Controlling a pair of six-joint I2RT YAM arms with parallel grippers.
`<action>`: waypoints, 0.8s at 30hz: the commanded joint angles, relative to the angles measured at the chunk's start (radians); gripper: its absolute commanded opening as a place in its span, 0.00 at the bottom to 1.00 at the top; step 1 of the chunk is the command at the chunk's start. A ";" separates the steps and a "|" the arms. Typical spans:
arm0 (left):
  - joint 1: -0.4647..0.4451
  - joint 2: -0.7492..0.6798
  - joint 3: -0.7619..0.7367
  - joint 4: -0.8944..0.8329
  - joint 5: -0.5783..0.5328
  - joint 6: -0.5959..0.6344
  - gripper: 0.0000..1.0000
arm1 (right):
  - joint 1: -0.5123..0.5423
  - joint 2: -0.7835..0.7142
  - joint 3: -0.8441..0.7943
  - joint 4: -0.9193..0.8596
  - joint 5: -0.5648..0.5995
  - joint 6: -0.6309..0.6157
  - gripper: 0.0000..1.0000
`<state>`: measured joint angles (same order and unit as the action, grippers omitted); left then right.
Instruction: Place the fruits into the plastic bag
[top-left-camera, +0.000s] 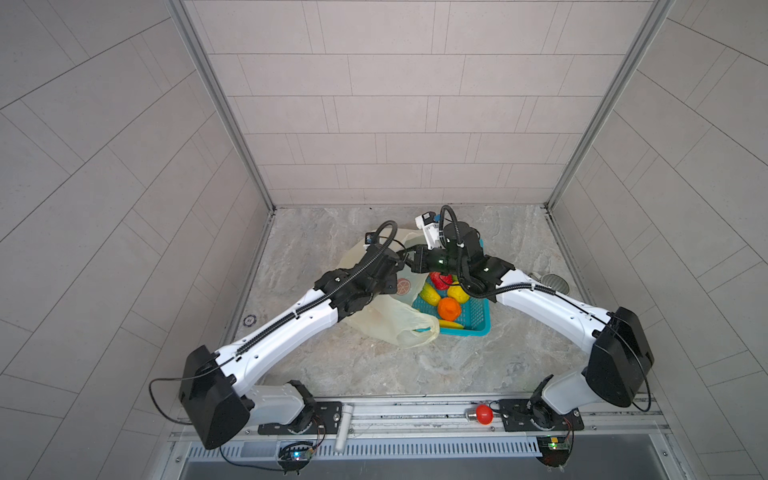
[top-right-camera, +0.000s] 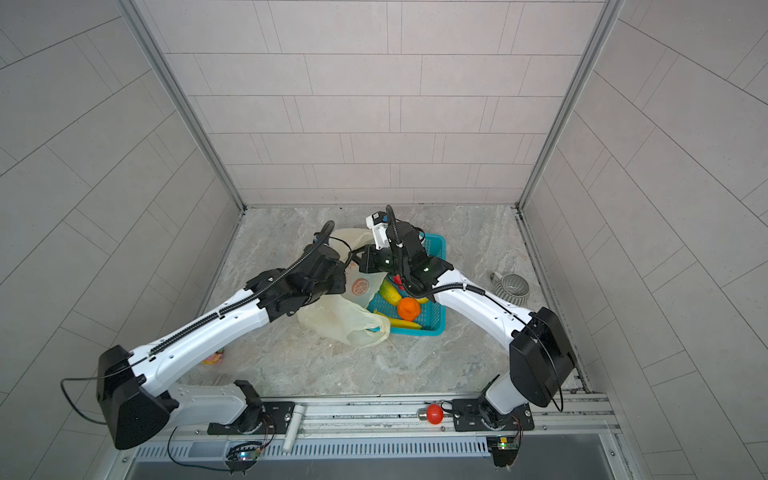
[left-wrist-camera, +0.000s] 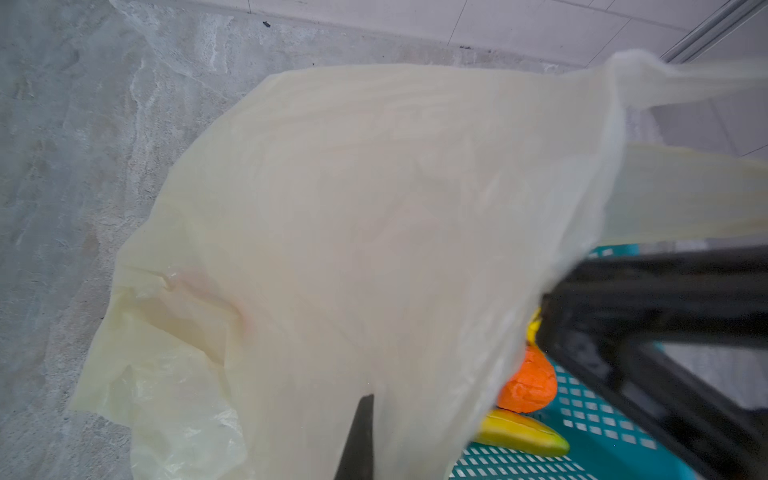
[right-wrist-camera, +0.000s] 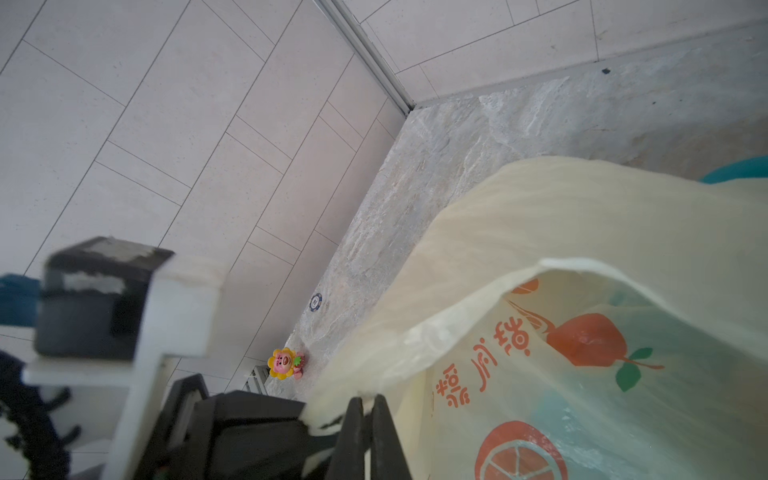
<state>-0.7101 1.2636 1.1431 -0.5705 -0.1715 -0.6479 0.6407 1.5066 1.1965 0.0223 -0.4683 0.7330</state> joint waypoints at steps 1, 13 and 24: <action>0.099 -0.066 -0.010 0.020 0.220 -0.042 0.00 | -0.027 -0.005 0.006 -0.057 -0.017 -0.017 0.08; 0.267 -0.050 -0.017 0.123 0.578 -0.318 0.00 | -0.117 -0.148 0.015 -0.318 -0.118 -0.218 0.65; 0.363 -0.031 -0.126 0.371 0.693 -0.537 0.00 | -0.152 -0.408 -0.157 -0.542 0.072 -0.326 0.67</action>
<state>-0.3576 1.2362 1.0367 -0.3168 0.4656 -1.1145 0.4988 1.1301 1.0794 -0.4252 -0.5064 0.4446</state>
